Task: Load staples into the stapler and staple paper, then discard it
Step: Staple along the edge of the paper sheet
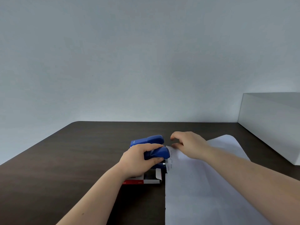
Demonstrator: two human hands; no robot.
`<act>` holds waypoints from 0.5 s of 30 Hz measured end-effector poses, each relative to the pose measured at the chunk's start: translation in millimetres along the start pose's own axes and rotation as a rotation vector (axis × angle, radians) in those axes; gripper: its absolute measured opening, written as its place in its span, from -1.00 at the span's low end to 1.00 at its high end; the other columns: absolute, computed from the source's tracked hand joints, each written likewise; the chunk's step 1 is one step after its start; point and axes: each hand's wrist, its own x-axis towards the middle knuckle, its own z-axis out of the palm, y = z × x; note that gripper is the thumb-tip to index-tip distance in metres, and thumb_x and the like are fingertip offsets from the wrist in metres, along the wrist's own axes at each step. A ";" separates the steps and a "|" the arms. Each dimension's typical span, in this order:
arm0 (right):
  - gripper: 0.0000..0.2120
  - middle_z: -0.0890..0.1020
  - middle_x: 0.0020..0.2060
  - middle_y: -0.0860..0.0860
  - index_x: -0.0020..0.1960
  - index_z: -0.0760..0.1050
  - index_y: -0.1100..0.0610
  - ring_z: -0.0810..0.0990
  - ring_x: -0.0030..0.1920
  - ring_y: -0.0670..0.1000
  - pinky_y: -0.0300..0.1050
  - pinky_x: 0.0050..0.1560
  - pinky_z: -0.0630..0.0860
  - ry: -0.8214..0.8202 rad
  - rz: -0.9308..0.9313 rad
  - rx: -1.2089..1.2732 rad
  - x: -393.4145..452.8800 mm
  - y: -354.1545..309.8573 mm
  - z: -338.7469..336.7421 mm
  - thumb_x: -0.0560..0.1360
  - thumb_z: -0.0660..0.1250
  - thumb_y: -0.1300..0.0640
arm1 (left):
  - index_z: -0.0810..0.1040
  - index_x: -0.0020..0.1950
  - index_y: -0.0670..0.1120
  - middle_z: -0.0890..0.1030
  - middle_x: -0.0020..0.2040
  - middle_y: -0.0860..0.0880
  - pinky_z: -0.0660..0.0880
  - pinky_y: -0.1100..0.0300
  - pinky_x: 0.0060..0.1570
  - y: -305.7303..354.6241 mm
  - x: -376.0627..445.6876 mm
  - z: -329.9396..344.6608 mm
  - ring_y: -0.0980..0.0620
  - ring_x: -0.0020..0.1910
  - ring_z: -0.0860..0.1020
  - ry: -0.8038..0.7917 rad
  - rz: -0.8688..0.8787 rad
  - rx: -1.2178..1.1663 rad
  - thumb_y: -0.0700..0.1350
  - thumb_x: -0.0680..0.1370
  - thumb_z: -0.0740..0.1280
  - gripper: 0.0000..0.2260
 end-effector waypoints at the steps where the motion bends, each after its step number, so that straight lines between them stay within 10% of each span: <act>1: -0.77 0.44 -0.25 -0.16 0.18 0.46 -0.01 0.46 -0.15 0.01 -0.12 -0.25 0.36 -0.016 -0.003 -0.001 -0.1 -1.4 1.0 0.56 0.22 -0.01 | 0.47 0.22 0.34 0.60 0.07 0.27 0.49 0.01 0.19 0.5 -0.2 -0.1 0.16 0.07 0.56 -0.001 0.002 0.001 0.09 0.48 0.35 -0.67; 15: -0.82 0.56 -0.18 -0.06 0.01 0.56 0.07 0.53 -0.14 0.02 -0.09 -0.14 0.46 0.045 0.060 0.060 0.2 -3.8 0.7 0.56 0.24 0.00 | 0.56 0.17 0.23 0.57 -0.09 0.30 0.51 0.15 0.09 10.0 -2.7 -2.3 0.20 -0.03 0.55 0.022 0.006 -0.048 0.19 0.51 0.26 -0.74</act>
